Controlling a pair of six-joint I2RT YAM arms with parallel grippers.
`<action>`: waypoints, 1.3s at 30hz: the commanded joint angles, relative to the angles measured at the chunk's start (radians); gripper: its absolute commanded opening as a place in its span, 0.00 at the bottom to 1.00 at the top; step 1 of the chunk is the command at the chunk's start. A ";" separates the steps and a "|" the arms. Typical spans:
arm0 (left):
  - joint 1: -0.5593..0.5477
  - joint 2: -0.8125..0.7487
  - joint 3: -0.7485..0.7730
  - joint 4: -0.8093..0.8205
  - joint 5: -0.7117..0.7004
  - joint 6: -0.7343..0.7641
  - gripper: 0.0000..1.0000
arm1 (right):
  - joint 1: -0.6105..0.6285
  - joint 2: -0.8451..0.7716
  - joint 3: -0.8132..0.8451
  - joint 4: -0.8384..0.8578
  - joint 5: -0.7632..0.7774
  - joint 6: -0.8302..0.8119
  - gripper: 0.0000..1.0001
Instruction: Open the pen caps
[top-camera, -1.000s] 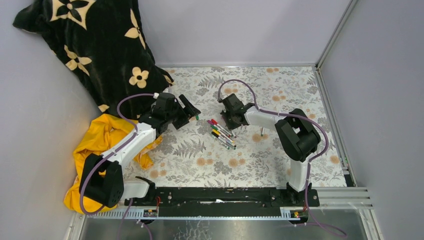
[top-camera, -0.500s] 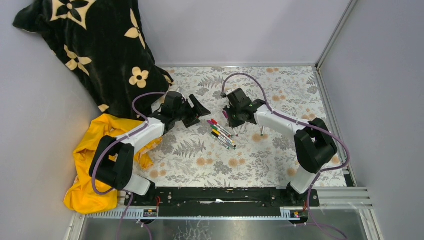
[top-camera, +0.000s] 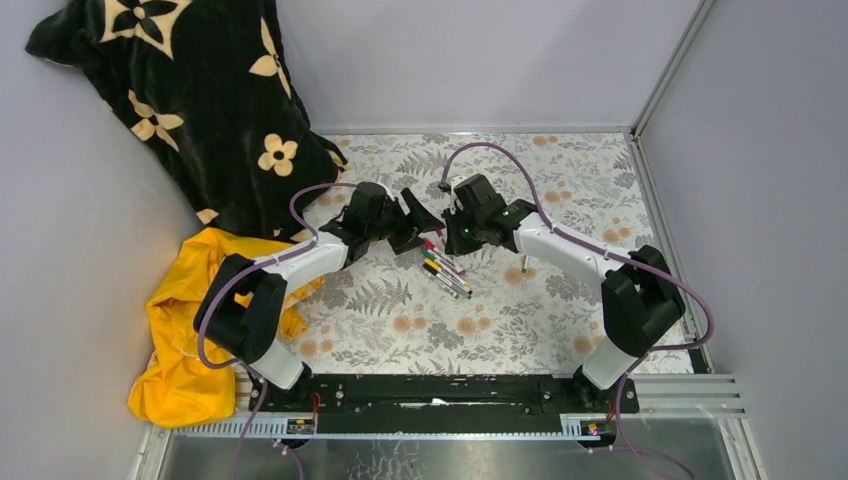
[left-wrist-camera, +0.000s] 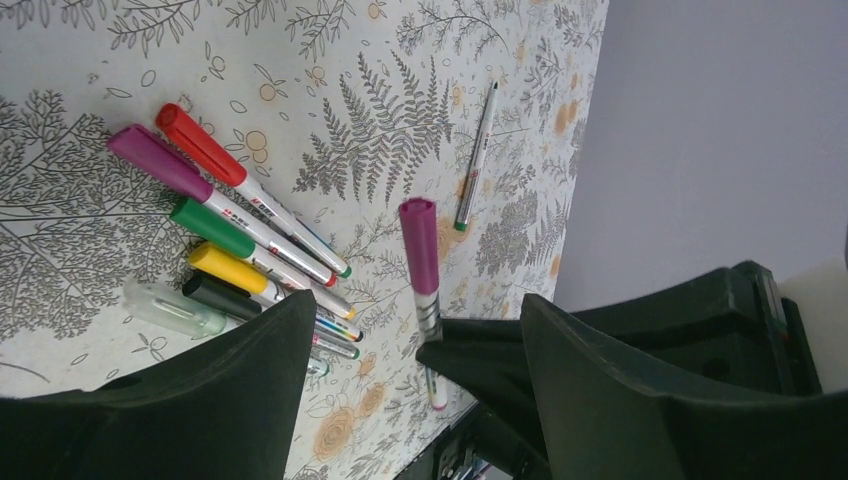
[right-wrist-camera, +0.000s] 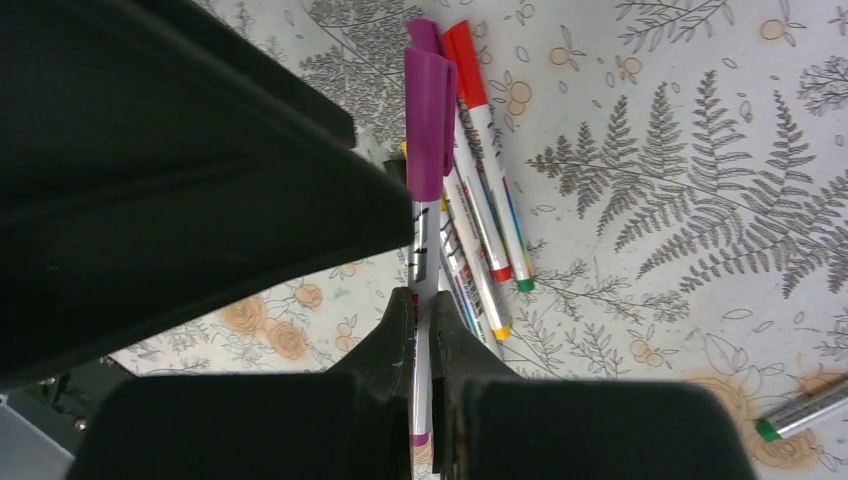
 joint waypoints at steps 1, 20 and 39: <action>-0.016 0.023 0.037 0.076 0.006 -0.040 0.81 | 0.023 -0.057 0.000 0.045 -0.042 0.040 0.00; -0.024 0.068 0.046 0.110 -0.022 -0.071 0.40 | 0.040 -0.090 -0.038 0.072 -0.055 0.068 0.00; -0.025 0.028 0.031 0.104 -0.032 -0.048 0.00 | 0.043 -0.098 -0.035 0.092 -0.057 0.085 0.27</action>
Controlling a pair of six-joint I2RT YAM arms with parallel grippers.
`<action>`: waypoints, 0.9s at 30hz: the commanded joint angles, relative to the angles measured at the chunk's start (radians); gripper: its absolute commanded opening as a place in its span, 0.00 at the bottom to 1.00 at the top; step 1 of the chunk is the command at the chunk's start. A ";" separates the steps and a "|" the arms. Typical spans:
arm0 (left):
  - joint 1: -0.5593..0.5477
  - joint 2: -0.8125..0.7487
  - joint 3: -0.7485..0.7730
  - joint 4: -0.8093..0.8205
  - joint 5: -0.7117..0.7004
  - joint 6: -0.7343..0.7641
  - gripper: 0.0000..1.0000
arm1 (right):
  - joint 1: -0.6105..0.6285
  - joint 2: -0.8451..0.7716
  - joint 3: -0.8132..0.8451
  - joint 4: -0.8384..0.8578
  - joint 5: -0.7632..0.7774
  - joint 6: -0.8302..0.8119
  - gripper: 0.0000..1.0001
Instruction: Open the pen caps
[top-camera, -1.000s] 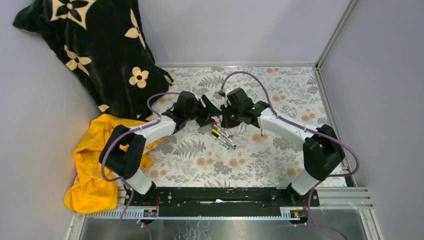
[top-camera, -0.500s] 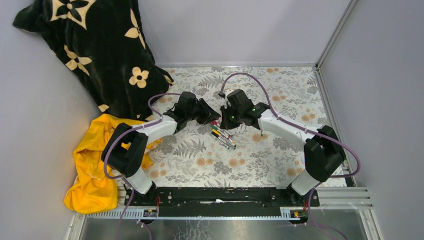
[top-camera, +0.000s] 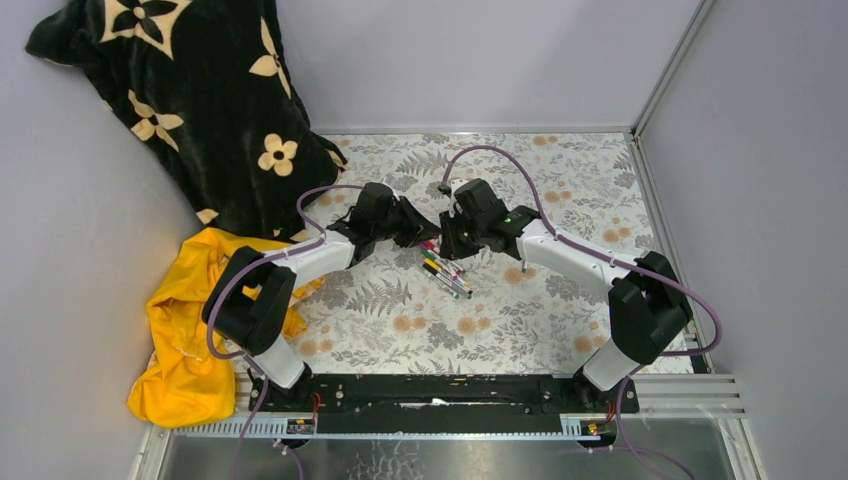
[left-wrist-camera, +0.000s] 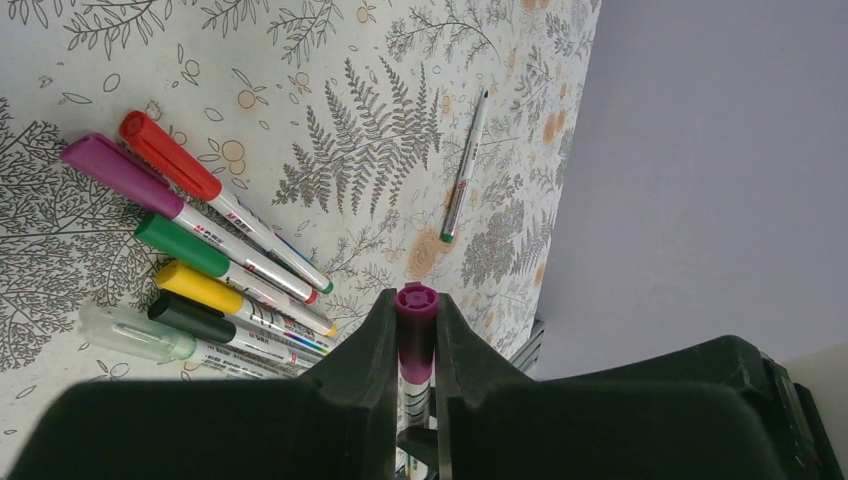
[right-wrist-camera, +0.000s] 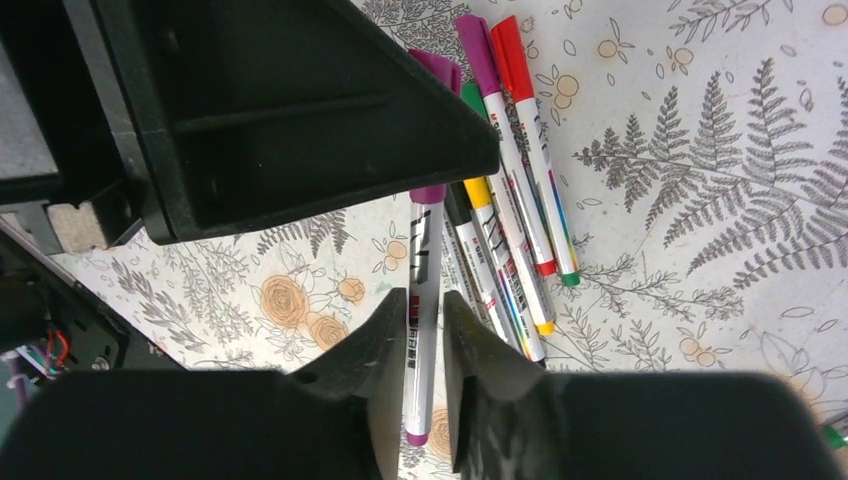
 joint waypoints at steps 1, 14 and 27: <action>-0.004 -0.038 0.015 0.043 -0.012 0.016 0.00 | 0.012 -0.044 0.016 0.044 -0.023 0.011 0.30; -0.005 -0.059 0.000 0.060 0.008 -0.013 0.00 | 0.014 0.010 0.037 0.085 -0.017 0.021 0.33; 0.080 -0.005 0.079 -0.048 -0.132 0.135 0.00 | 0.018 -0.039 -0.095 0.133 -0.017 0.088 0.00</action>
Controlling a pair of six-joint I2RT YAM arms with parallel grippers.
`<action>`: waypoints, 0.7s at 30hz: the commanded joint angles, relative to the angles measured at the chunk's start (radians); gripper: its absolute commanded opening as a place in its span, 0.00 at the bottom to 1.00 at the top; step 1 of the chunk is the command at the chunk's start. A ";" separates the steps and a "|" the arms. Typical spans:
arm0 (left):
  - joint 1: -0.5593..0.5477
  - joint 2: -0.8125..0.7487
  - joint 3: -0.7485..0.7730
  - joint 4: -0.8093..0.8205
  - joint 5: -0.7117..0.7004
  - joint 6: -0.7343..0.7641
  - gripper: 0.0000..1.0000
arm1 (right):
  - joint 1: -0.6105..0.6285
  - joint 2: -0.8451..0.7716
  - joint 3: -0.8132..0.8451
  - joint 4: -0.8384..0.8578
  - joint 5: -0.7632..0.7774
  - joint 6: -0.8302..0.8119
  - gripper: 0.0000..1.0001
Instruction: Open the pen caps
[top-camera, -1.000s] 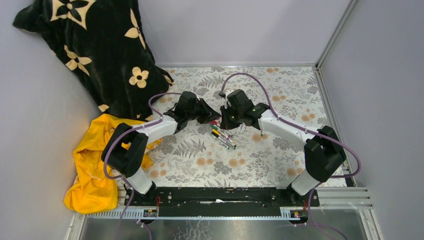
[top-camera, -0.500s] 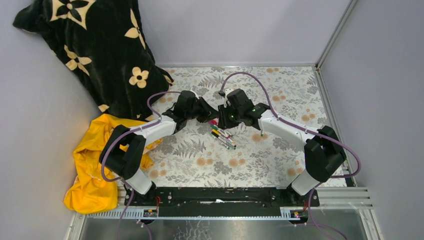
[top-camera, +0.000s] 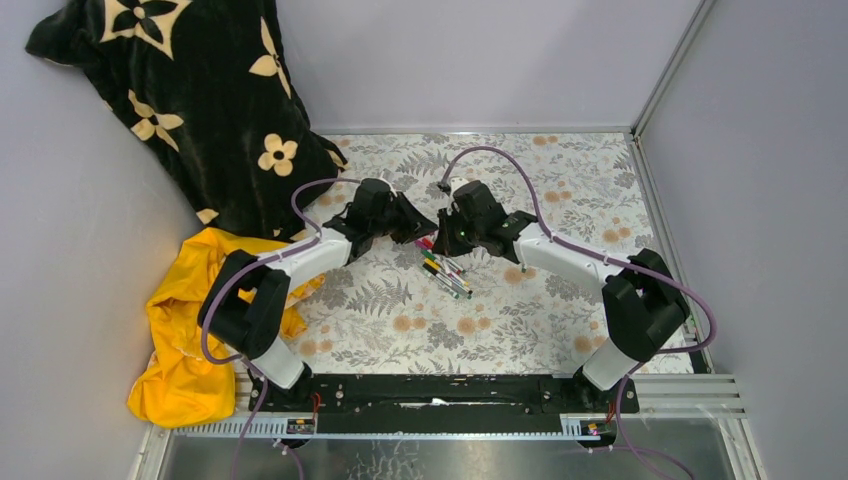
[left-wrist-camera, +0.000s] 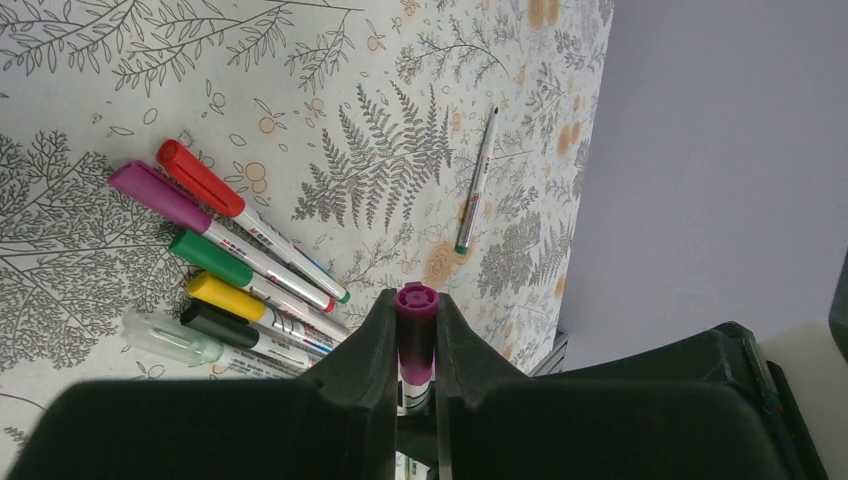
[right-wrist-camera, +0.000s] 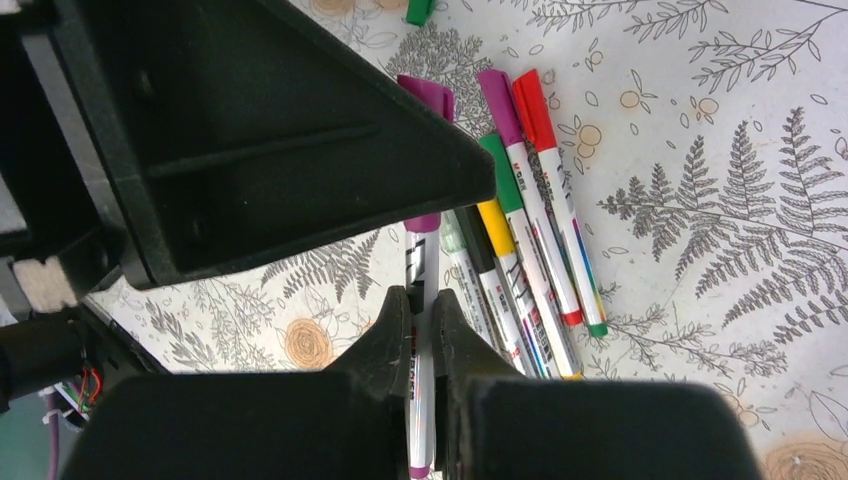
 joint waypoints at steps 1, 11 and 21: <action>0.094 0.043 0.071 -0.007 -0.078 0.083 0.00 | 0.017 -0.075 -0.086 0.015 -0.009 0.044 0.00; 0.210 0.151 0.178 -0.074 -0.086 0.166 0.00 | 0.022 -0.178 -0.223 0.034 0.015 0.072 0.00; 0.173 0.109 0.210 -0.353 -0.310 0.310 0.00 | 0.019 -0.212 -0.175 -0.056 0.333 0.097 0.00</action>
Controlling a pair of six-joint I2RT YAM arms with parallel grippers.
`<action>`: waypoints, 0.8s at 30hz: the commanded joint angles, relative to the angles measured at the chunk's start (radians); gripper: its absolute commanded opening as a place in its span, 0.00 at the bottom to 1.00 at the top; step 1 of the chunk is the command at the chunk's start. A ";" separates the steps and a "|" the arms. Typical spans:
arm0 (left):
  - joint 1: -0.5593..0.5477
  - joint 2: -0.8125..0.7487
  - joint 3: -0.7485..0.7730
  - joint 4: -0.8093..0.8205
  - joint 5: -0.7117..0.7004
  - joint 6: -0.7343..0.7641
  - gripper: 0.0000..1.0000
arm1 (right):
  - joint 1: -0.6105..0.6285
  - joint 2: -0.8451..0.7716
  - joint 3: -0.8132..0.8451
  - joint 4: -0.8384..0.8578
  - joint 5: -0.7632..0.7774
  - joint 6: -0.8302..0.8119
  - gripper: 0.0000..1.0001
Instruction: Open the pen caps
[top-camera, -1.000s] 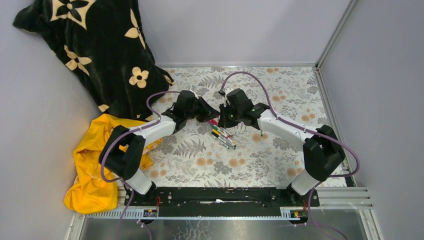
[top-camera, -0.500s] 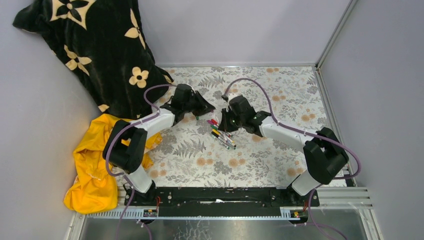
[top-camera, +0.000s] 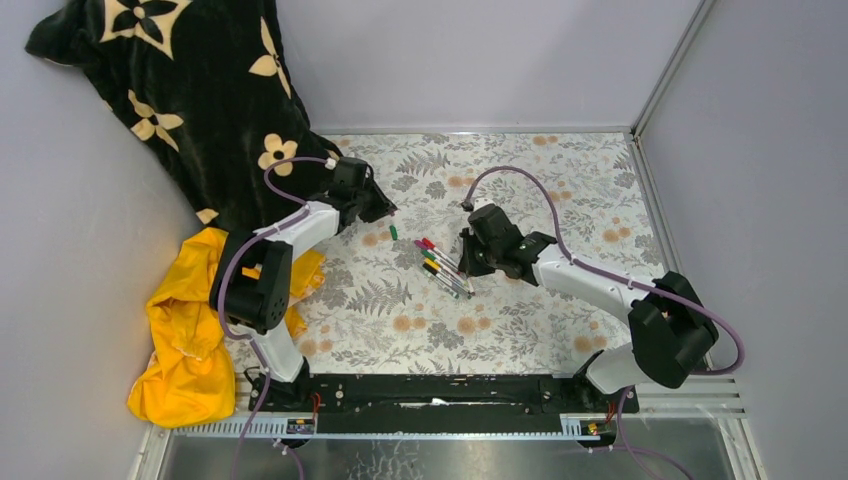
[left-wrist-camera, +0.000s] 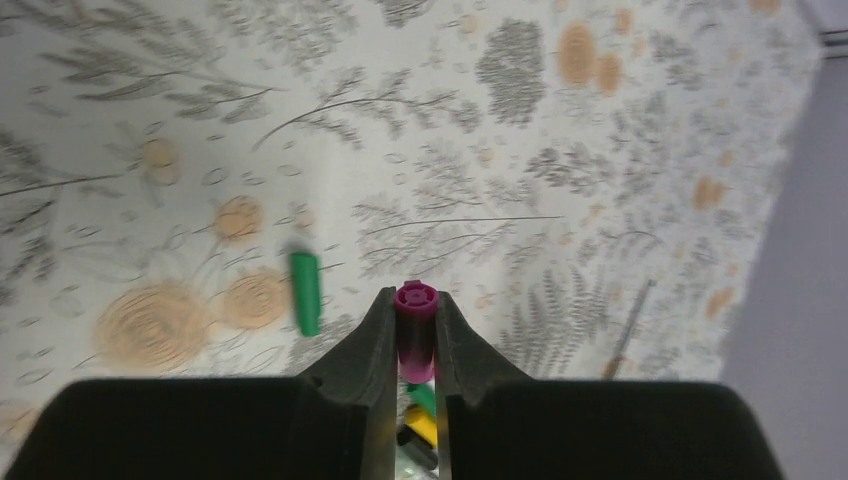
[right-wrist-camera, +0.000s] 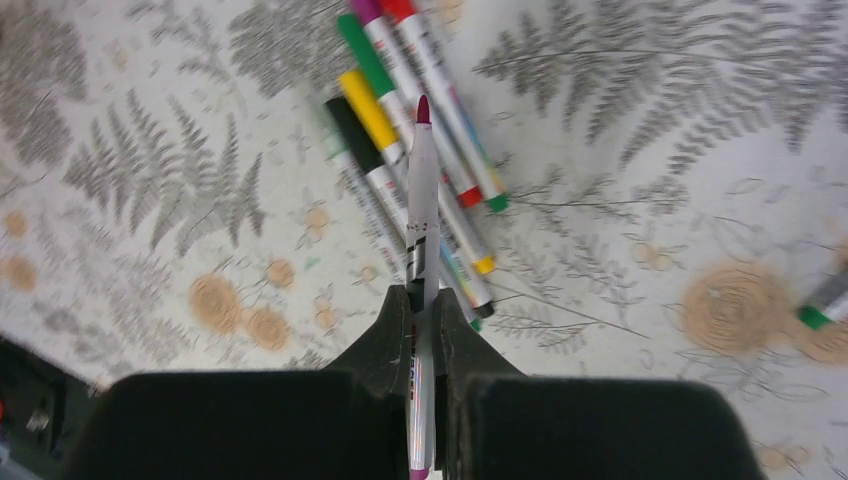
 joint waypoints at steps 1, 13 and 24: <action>-0.032 -0.046 0.007 -0.184 -0.221 0.086 0.00 | 0.002 -0.037 0.045 -0.037 0.250 0.048 0.00; -0.035 0.026 -0.067 -0.213 -0.325 0.015 0.19 | -0.121 0.102 0.048 -0.046 0.430 0.150 0.00; -0.035 0.066 -0.063 -0.202 -0.321 0.005 0.43 | -0.214 0.171 0.045 -0.037 0.459 0.157 0.13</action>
